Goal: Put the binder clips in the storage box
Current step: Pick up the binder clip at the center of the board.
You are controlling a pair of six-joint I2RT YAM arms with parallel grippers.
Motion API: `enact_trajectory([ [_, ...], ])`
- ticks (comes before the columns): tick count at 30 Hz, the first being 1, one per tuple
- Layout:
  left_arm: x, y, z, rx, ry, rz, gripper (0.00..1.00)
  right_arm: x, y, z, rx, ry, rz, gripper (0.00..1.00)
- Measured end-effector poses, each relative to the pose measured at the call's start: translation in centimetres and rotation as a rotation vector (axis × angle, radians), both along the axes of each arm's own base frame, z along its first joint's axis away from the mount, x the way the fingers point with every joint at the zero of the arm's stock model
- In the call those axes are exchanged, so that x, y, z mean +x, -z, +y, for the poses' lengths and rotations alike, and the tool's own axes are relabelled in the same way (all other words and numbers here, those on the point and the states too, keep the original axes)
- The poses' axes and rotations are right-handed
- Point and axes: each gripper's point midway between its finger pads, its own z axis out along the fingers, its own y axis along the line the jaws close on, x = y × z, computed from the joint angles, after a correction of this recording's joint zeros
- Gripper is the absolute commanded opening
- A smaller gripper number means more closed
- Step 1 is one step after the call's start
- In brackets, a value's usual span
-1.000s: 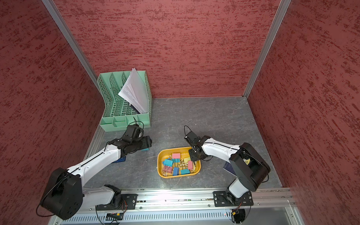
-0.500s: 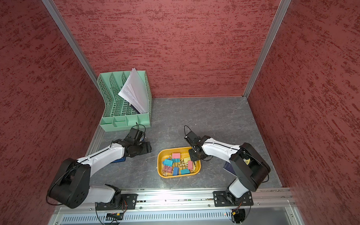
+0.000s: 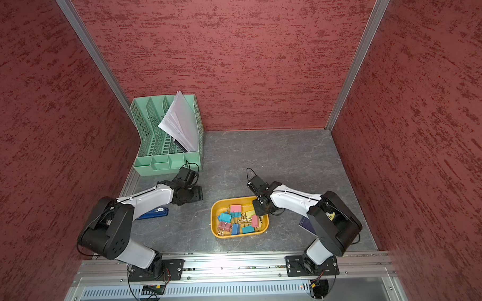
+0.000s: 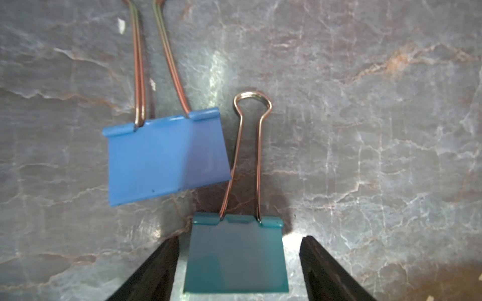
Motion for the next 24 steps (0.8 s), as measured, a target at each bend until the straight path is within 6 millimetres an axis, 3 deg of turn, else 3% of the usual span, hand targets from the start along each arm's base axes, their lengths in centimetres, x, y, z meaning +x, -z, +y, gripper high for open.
enact_trajectory([
  [8, 0.0, 0.0, -0.2, 0.013, 0.013, -0.007, 0.47, 0.0, 0.0, 0.0, 0.0, 0.0, 0.0, 0.34],
  [15, -1.1, -1.6, -1.3, 0.01, 0.056, -0.016, 0.45, 0.0, 0.0, 0.0, 0.0, 0.0, 0.0, 0.34],
  [19, -0.9, -6.3, -2.9, -0.001, 0.102, -0.103, 0.46, 0.0, 0.0, 0.0, 0.0, 0.0, 0.0, 0.34],
  [24, -1.3, -13.8, -7.9, -0.064, 0.221, -0.252, 0.46, 0.0, 0.0, 0.0, 0.0, 0.0, 0.0, 0.34],
])
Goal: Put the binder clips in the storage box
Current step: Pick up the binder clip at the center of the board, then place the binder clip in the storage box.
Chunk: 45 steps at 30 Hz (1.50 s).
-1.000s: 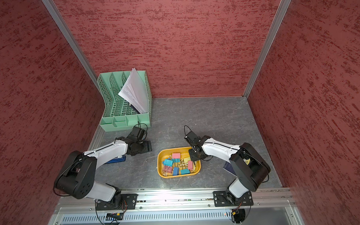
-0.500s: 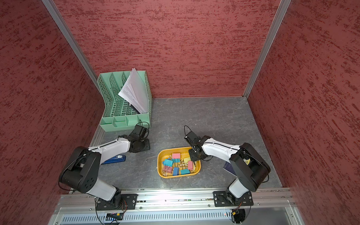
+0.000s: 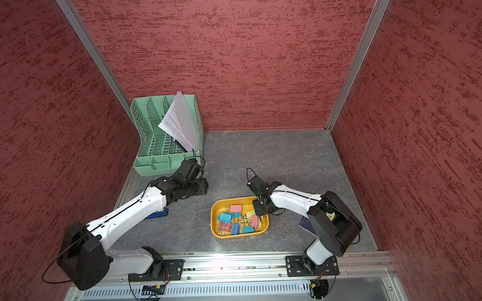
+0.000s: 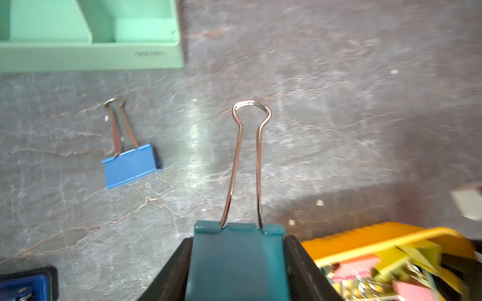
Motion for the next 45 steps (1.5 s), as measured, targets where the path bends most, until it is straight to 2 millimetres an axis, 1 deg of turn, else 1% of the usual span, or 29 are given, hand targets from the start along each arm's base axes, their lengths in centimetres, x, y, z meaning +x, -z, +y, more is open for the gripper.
enact_trajectory([
  [2, -1.0, -1.7, -2.7, -0.03, 0.068, -0.025, 0.46, 0.0, 0.0, 0.0, 0.0, 0.0, 0.0, 0.34],
  [4, -2.7, -2.2, -5.3, -0.048, 0.14, -0.025, 0.47, 0.0, 0.0, 0.0, 0.001, 0.0, -0.001, 0.35],
  [7, -5.0, -1.4, -8.5, -0.043, 0.226, 0.009, 0.47, 0.0, -0.2, 0.0, 0.003, 0.0, -0.004, 0.35],
  [10, -6.3, 0.4, -10.3, -0.021, 0.266, 0.059, 0.46, 0.1, -0.5, 0.1, 0.011, 0.0, -0.013, 0.35],
  [15, -7.5, 3.2, -11.5, 0.017, 0.277, 0.129, 0.47, 0.2, -1.2, 0.2, 0.027, 0.001, -0.033, 0.37],
  [21, -8.9, 5.0, -13.5, 0.018, 0.303, 0.172, 0.47, 0.0, -1.4, 0.0, 0.033, 0.004, -0.039, 0.37],
  [29, -10.5, 6.8, -15.2, 0.014, 0.314, 0.211, 0.48, -0.4, -1.2, -0.3, 0.029, 0.005, -0.034, 0.37],
  [32, -11.0, 7.5, -15.7, 0.018, 0.317, 0.222, 0.57, -0.6, -1.0, -0.4, 0.026, 0.005, -0.03, 0.38],
  [33, -11.1, 7.8, -15.8, 0.022, 0.315, 0.228, 0.64, -0.6, -1.0, -0.5, 0.026, 0.007, -0.028, 0.38],
  [35, -11.4, 8.4, -15.9, 0.028, 0.313, 0.239, 0.84, -0.7, -0.9, -0.6, 0.023, 0.008, -0.026, 0.38],
  [37, -11.6, 8.5, -16.0, 0.03, 0.309, 0.242, 0.9, -0.8, -0.8, -0.6, 0.023, 0.008, -0.024, 0.38],
  [38, -11.6, 8.6, -15.9, 0.03, 0.302, 0.243, 0.97, -0.8, -0.8, -0.6, 0.023, 0.008, -0.024, 0.38],
  [39, -11.6, 8.5, -15.9, 0.031, 0.298, 0.241, 1.0, -0.8, -0.8, -0.6, 0.023, 0.008, -0.025, 0.38],
  [42, -11.4, 8.2, -15.4, 0.034, 0.275, 0.227, 1.0, -0.8, -0.8, -0.6, 0.023, 0.008, -0.025, 0.38],
  [44, -11.1, 7.1, -14.9, 0.028, 0.26, 0.199, 1.0, -0.8, -0.8, -0.6, 0.023, 0.008, -0.025, 0.38],
  [45, -10.8, 6.1, -14.6, 0.016, 0.252, 0.176, 1.0, -0.8, -0.9, -0.6, 0.024, 0.008, -0.026, 0.38],
])
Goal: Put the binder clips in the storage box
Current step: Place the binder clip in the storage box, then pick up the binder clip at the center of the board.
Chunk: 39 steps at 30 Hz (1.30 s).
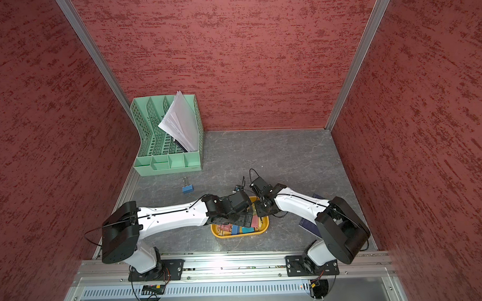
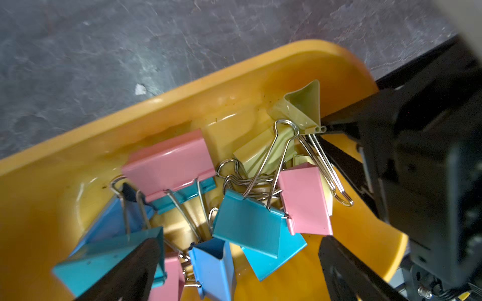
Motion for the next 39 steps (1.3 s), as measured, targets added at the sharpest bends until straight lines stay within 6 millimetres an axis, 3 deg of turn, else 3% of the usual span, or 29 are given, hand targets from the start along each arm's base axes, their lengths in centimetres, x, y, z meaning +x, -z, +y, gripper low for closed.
enact_trajectory([
  [3, 1.3, -4.4, 1.3, -0.077, -0.045, -0.088, 0.98, 0.0, -0.4, 0.0, 0.011, -0.001, -0.009, 0.39],
  [5, 2.5, -7.2, 2.7, -0.129, -0.088, -0.141, 0.87, 0.0, -0.6, 0.1, 0.017, -0.001, -0.015, 0.38],
  [7, 4.1, -9.1, 4.5, -0.17, -0.142, -0.186, 0.56, 0.0, -0.6, 0.1, 0.02, -0.002, -0.015, 0.38],
  [9, 6.4, -9.4, 7.3, -0.173, -0.214, -0.218, 0.29, 0.0, -0.6, 0.2, 0.024, -0.003, -0.013, 0.38],
  [12, 9.5, -7.0, 11.6, -0.115, -0.317, -0.213, 0.2, 0.0, -0.6, 0.3, 0.028, -0.004, -0.012, 0.38],
  [16, 12.9, -1.5, 15.9, 0.003, -0.411, -0.138, 0.11, 0.0, -0.6, 0.4, 0.032, -0.005, -0.013, 0.37],
  [20, 15.0, 2.9, 17.6, 0.062, -0.442, -0.072, 0.09, 0.0, -0.6, 0.4, 0.034, -0.006, -0.012, 0.37],
  [26, 16.3, 7.8, 19.1, 0.127, -0.473, -0.007, 0.08, -0.1, -0.2, 0.4, 0.025, -0.006, 0.002, 0.37],
  [33, 17.5, 7.7, 21.0, 0.125, -0.533, -0.049, 0.08, -0.2, 0.0, 0.3, 0.019, -0.01, 0.007, 0.37],
  [39, 16.0, 7.8, 24.3, 0.147, -0.6, -0.052, 0.08, -0.3, 0.2, 0.3, 0.016, -0.014, 0.014, 0.37],
])
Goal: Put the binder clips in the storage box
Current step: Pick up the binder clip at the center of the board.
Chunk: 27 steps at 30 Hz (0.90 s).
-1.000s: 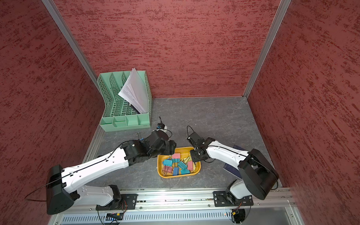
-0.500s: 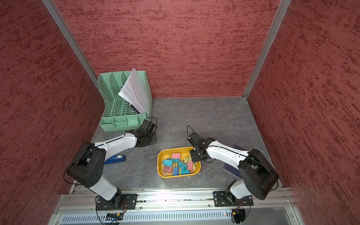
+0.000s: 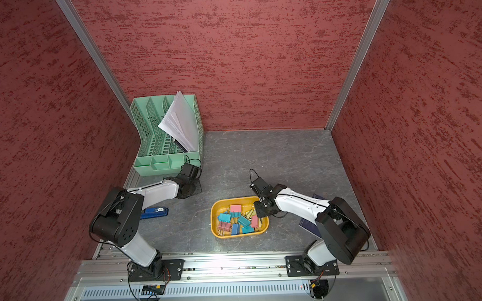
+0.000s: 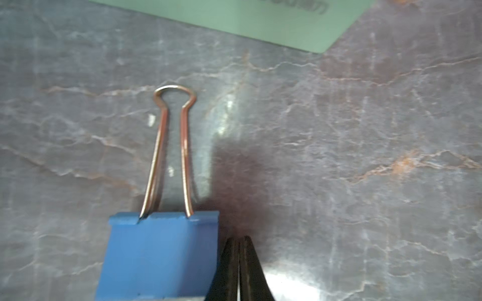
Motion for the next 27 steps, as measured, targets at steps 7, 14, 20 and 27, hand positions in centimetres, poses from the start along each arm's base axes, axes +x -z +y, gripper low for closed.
enact_trajectory([
  [7, -2.2, -0.9, 1.3, -0.005, -0.021, -0.014, 0.6, 0.0, 0.1, 0.0, -0.001, -0.001, 0.004, 0.38],
  [14, -2.1, -4.5, 0.6, -0.052, 0.001, -0.106, 0.97, -0.2, 0.3, 0.1, -0.001, -0.002, 0.015, 0.38],
  [20, -2.0, -7.2, 3.3, -0.079, -0.063, -0.17, 0.98, -0.2, 0.3, 0.1, -0.001, -0.003, 0.015, 0.38],
  [27, -2.7, -4.2, 5.2, -0.115, -0.079, -0.049, 1.0, -0.2, 0.3, 0.1, -0.001, -0.003, 0.015, 0.38],
])
